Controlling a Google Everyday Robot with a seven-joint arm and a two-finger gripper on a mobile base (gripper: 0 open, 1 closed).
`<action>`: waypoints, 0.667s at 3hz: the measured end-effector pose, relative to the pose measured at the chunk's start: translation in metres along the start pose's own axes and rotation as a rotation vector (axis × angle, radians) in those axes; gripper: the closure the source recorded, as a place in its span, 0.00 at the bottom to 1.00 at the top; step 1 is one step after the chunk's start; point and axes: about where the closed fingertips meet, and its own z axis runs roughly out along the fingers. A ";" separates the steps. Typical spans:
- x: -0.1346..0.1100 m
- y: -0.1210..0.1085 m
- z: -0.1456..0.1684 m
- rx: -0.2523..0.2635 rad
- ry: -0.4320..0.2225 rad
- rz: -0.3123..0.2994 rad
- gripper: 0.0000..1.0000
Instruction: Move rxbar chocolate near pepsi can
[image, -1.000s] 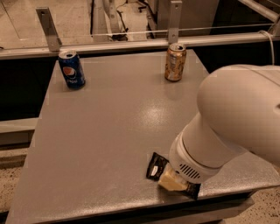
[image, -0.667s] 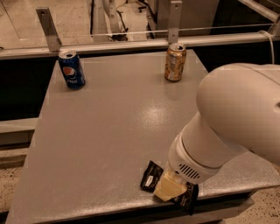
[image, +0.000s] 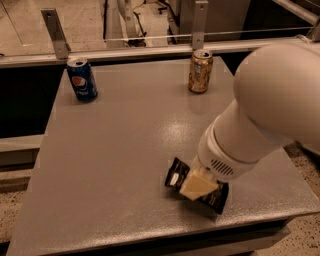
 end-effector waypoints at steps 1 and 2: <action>-0.027 -0.068 -0.045 0.146 -0.098 -0.073 1.00; -0.027 -0.068 -0.044 0.145 -0.097 -0.073 1.00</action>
Offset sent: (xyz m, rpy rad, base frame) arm 0.0524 -0.0205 0.0399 0.0016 -0.1501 0.0218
